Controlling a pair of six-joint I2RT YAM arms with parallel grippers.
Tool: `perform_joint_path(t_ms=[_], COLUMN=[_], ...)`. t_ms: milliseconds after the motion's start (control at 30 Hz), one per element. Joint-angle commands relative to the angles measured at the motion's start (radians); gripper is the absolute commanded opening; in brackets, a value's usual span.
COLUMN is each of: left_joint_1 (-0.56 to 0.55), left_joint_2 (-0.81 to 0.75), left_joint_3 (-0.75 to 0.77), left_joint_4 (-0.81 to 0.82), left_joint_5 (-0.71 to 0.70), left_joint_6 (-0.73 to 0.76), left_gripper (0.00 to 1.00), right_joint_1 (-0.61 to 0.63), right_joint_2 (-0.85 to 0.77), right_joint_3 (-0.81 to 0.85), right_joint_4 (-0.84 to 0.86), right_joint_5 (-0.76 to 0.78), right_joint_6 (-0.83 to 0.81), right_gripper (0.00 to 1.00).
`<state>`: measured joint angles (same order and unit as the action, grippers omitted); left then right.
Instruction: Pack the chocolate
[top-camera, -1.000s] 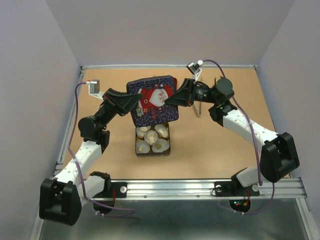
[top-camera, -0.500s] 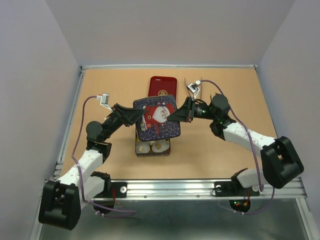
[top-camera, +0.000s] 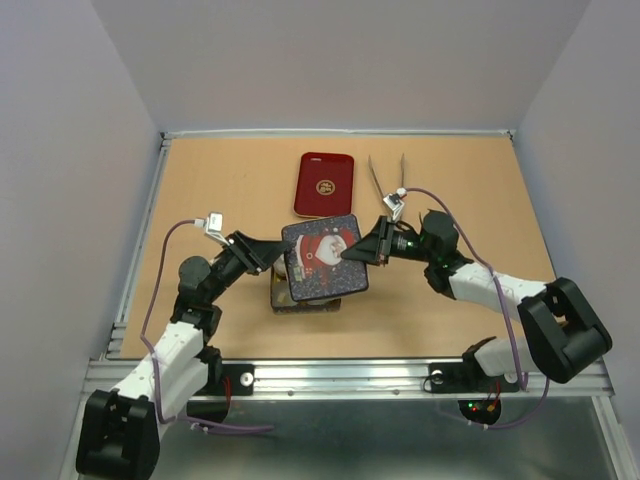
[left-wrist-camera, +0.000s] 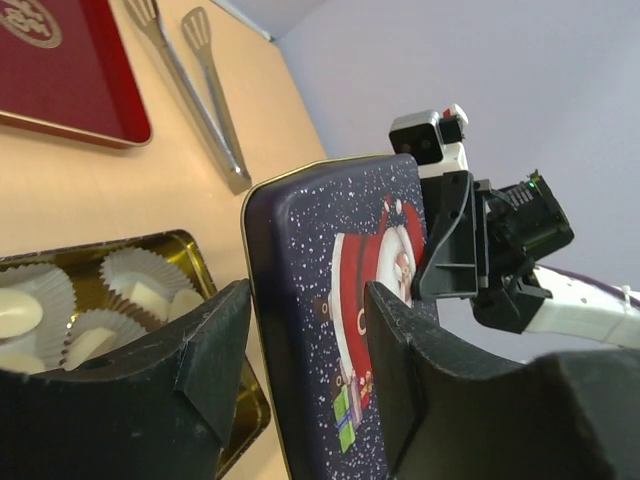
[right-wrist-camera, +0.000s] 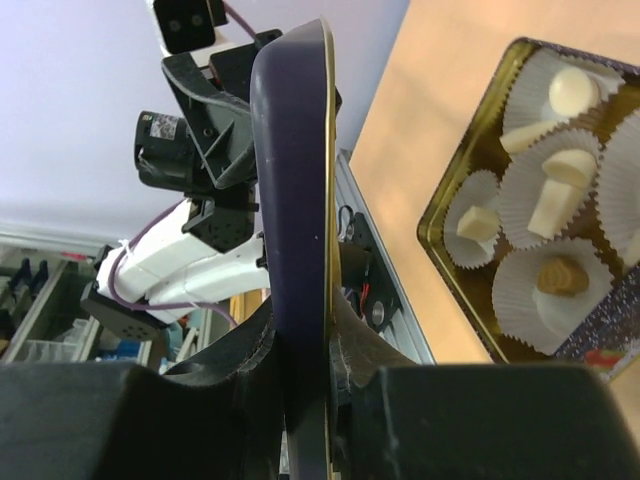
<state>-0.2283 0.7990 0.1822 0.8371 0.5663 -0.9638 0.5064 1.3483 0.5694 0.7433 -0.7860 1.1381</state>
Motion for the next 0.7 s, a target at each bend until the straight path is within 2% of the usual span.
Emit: perform_joint_path(t_ms=[0,233,667], left_joint_1=[-0.003,-0.005,-0.005], left_joint_2=[-0.064,-0.106,-0.081], left_joint_3=[-0.003,-0.027,-0.064], left_joint_4=[-0.09,-0.202,-0.21], left_joint_5=[-0.045,-0.085,-0.092], left_joint_6=[0.086,0.112,0.139], left_gripper=[0.59,0.6,0.6], right_joint_1=[0.001,0.001,0.003], right_joint_2=[-0.035,-0.051,0.028], right_joint_3=[-0.037,-0.123,-0.167], right_joint_4=[0.045,0.047,0.062], right_joint_5=[0.057,0.12,0.156], right_joint_6=[0.018,0.037,0.022], right_gripper=[0.13,0.13,0.13])
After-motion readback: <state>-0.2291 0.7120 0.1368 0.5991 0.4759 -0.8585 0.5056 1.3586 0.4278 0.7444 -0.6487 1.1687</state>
